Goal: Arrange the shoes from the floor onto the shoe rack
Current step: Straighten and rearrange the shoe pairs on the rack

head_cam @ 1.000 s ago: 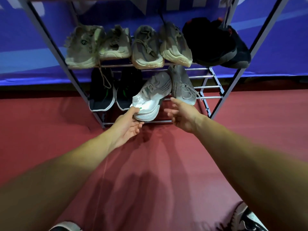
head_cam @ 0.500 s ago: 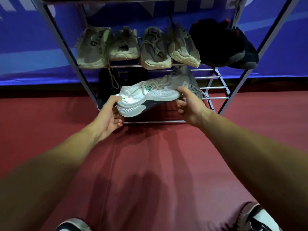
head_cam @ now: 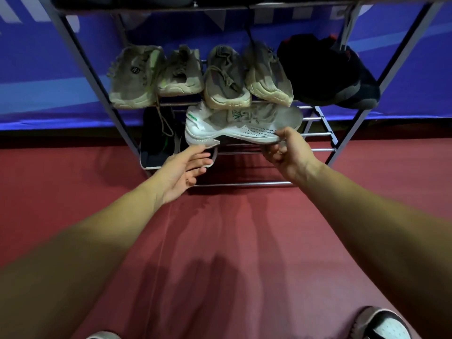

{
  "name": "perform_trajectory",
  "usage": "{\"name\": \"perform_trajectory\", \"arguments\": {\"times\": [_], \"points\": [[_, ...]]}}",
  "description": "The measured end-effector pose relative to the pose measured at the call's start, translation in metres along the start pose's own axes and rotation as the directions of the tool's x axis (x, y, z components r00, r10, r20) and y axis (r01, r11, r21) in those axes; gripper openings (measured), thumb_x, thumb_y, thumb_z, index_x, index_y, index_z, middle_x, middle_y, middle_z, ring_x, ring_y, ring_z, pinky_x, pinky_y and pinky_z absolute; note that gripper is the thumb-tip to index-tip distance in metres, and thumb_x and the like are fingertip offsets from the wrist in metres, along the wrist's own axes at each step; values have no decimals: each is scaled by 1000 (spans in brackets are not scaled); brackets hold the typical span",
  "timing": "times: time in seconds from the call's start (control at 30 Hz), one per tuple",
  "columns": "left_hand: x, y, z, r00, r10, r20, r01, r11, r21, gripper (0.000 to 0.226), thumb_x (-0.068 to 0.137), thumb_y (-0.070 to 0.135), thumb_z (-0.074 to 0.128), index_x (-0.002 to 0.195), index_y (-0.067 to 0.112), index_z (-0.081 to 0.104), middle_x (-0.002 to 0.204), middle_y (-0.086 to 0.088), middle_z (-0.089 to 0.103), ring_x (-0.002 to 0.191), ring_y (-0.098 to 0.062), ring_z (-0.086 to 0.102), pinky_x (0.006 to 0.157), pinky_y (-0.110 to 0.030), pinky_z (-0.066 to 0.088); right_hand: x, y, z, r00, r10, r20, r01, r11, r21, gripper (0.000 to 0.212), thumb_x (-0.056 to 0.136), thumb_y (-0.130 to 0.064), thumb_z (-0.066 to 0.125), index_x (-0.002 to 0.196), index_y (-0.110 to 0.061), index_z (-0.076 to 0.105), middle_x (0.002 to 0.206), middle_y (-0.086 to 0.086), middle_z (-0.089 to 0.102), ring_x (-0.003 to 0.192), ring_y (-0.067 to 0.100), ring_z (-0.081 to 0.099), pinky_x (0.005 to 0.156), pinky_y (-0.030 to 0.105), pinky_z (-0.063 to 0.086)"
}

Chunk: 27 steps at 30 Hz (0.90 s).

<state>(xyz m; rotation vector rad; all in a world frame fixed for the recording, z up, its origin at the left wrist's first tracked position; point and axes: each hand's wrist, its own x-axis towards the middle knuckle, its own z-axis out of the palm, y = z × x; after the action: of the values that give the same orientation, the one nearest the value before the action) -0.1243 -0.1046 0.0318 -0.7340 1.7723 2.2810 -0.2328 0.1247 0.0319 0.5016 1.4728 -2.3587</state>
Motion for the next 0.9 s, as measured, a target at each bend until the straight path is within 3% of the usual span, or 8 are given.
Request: {"name": "perform_trajectory", "arguments": {"times": [0.1, 0.23, 0.33, 0.47, 0.57, 0.73, 0.83, 0.9], "points": [[5, 3, 21, 1000, 11, 23, -9, 996, -91, 28, 85, 42, 71, 106, 24, 65, 104, -5, 73, 72, -10, 61, 43, -15, 28, -2, 5, -3, 999, 18, 48, -16, 999, -37, 14, 77, -11, 53, 90, -13, 49, 60, -2, 32, 44, 6, 37, 33, 18, 21], [17, 19, 41, 997, -31, -77, 10, 967, -256, 43, 81, 41, 76, 116, 24, 59, 116, -15, 62, 70, -12, 64, 38, -15, 25, -10, 5, -4, 993, 63, 99, -47, 988, -150, 10, 79, -11, 53, 78, -17, 45, 51, -6, 36, 39, 5, 40, 39, 19, 23], [26, 22, 43, 980, -38, -194, -11, 969, -246, 38, 80, 32, 74, 110, 16, 58, 103, -8, 62, 55, -6, 57, 31, -16, 20, -17, 0, -7, 981, 129, 145, -99, 975, -199, 15, 83, -21, 56, 75, -20, 43, 54, -5, 33, 48, 9, 40, 48, 21, 20], [30, 17, 31, 970, -46, -240, -2, 981, -196, 41, 74, 35, 70, 109, 17, 57, 93, -5, 58, 47, -4, 48, 30, -17, 18, -18, -4, -17, 970, 181, 161, -130, 949, -286, 23, 85, -40, 56, 74, -21, 48, 61, -2, 39, 48, 11, 36, 44, 22, 17], [35, 27, 21, 979, -27, -202, -2, 990, -141, 48, 70, 36, 71, 110, 16, 53, 95, -7, 54, 47, -5, 47, 30, -17, 16, -15, -2, -19, 977, 152, 149, -103, 951, -291, 16, 85, -30, 54, 74, -22, 48, 61, -4, 39, 47, 9, 35, 44, 22, 16], [36, 39, 24, 971, 25, -239, -68, 982, -174, 46, 74, 48, 76, 102, 18, 54, 76, -3, 55, 46, -6, 50, 30, -17, 14, -9, -3, -20, 963, 143, 230, -84, 966, -246, 12, 80, -20, 53, 76, -23, 42, 67, -5, 30, 48, 7, 31, 39, 19, 19], [38, 31, 33, 966, 57, -253, -99, 983, -153, 55, 76, 45, 79, 114, 12, 56, 88, -9, 64, 49, -7, 54, 29, -16, 16, -9, -2, -16, 969, 88, 232, -52, 986, -158, 20, 79, -17, 53, 73, -25, 35, 61, -7, 20, 48, 6, 21, 37, 19, 18], [37, 28, 43, 962, 103, -254, -118, 992, -44, 41, 81, 37, 77, 106, 9, 61, 88, -9, 67, 49, -7, 53, 31, -16, 16, -12, -1, -12, 968, 84, 236, -53, 990, -133, 24, 82, -14, 53, 72, -25, 35, 58, -8, 17, 46, 6, 19, 38, 19, 16]]}}
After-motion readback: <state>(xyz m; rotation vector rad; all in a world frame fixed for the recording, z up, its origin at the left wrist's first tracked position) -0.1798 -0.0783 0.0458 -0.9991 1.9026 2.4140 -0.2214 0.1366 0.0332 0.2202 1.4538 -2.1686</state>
